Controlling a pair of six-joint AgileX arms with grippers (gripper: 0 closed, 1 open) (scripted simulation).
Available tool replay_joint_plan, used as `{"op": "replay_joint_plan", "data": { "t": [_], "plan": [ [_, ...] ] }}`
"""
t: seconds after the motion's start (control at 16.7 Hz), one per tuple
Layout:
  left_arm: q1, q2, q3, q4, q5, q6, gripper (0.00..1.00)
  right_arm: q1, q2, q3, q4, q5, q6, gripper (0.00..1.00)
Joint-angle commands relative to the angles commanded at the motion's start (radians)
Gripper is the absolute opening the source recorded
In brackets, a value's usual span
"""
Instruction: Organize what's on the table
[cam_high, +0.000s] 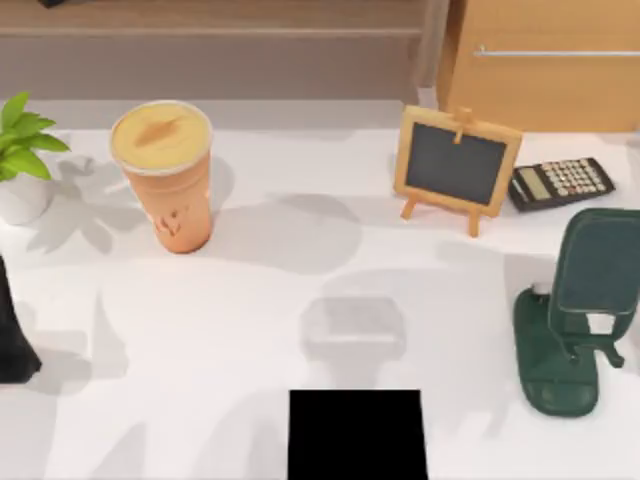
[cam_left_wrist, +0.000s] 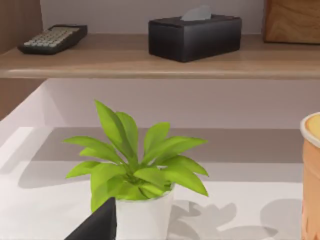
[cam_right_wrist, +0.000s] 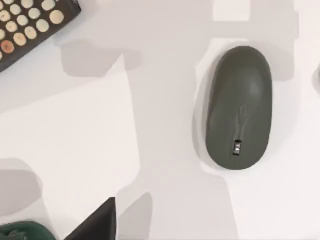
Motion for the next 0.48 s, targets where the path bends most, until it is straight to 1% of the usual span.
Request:
{"op": "replay_joint_plan", "data": {
  "t": [0.24,0.48],
  "plan": [
    [0.0,0.0,0.0,0.0,0.0,0.0,1.0,-0.029,0.305,0.238,-0.166,0.001,0.03,1.0],
    [0.0,0.0,0.0,0.0,0.0,0.0,1.0,-0.043,0.45,0.355,-0.252,0.001,0.045,1.0]
  ]
}}
